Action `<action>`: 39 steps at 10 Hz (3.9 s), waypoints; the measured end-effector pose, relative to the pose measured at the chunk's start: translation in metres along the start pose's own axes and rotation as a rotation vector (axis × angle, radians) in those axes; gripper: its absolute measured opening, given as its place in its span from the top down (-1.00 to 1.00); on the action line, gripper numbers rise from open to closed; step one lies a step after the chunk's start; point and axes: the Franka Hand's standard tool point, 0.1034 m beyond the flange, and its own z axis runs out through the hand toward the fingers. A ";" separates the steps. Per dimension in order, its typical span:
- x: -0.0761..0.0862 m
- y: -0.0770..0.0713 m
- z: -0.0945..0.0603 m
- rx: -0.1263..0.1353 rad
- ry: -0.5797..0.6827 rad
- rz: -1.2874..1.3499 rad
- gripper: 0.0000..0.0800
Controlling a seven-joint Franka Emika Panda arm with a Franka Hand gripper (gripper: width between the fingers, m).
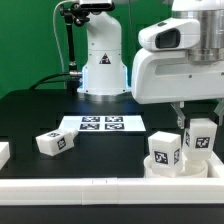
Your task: Assemble stool
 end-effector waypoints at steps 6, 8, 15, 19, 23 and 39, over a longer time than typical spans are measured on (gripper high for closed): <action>0.000 0.000 0.001 0.008 -0.003 0.360 0.16; -0.001 0.001 0.001 0.028 -0.009 0.588 0.16; -0.002 -0.003 0.002 0.029 -0.020 1.096 0.16; -0.002 -0.005 0.003 0.029 -0.024 1.350 0.16; -0.002 -0.008 0.002 0.016 -0.028 1.541 0.16; 0.012 -0.001 -0.005 0.151 -0.069 1.896 -0.51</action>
Offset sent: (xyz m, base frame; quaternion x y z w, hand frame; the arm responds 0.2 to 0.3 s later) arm 0.0000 0.0000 0.0000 0.0000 0.0000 0.1938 0.9810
